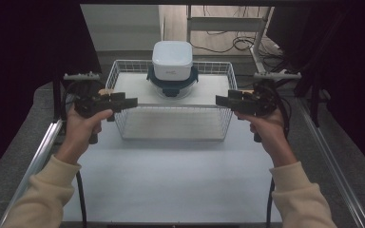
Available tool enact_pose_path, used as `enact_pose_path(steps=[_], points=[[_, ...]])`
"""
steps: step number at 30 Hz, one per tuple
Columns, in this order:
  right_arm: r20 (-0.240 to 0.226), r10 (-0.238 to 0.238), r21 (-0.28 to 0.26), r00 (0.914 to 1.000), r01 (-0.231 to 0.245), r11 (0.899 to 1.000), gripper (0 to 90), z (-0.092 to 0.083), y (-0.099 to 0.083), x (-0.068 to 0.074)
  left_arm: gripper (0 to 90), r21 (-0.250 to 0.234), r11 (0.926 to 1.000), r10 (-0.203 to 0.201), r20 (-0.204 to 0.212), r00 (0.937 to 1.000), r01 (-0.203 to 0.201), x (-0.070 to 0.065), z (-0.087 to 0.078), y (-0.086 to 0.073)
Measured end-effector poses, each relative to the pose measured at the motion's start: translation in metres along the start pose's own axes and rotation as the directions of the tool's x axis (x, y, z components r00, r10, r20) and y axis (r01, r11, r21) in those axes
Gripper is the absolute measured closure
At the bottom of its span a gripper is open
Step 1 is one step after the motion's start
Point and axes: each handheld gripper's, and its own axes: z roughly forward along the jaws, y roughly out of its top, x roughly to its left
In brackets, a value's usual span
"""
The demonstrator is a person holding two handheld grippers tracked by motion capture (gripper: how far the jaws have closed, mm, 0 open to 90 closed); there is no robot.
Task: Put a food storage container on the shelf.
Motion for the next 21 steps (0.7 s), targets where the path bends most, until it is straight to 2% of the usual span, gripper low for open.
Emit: enact_pose_path(steps=[4,5,7,11,14,18,21], points=[[0.014,-0.019,-0.002,0.9997,0.019,1.000,32.6,-0.010,-0.023,0.000,29.8,0.005,0.9995,0.031,-0.038,0.9988,-0.031,-0.002,-0.004,-0.025],[0.012,-0.036,0.000,0.9993,0.036,0.999,32.7,-0.014,-0.036,0.002,29.5,0.003,0.9996,0.028,-0.041,0.9988,-0.028,-0.002,-0.005,-0.032],[0.014,-0.039,0.002,0.9992,0.039,0.999,32.6,-0.014,-0.041,0.004,29.4,0.003,0.9996,0.029,-0.055,0.9980,-0.029,-0.002,-0.007,-0.047],[0.019,-0.077,0.016,0.9969,0.076,0.997,31.3,-0.016,-0.068,0.011,27.7,0.025,0.9989,0.043,-0.069,0.9967,-0.041,-0.003,-0.009,-0.075],[0.018,-0.095,0.030,0.9953,0.095,0.995,29.1,-0.016,-0.087,0.015,27.2,0.026,0.9990,0.039,-0.096,0.9946,-0.037,-0.002,-0.011,-0.092],[0.036,-0.107,0.066,0.9936,0.104,0.992,26.4,-0.017,-0.112,0.017,26.4,0.041,0.9991,0.019,-0.100,0.9948,-0.015,0.000,-0.014,-0.114],[0.041,-0.097,0.090,0.9945,0.093,0.992,26.0,-0.017,-0.130,0.017,25.5,0.063,0.9980,0.013,-0.106,0.9943,-0.007,0.002,-0.013,-0.128]])
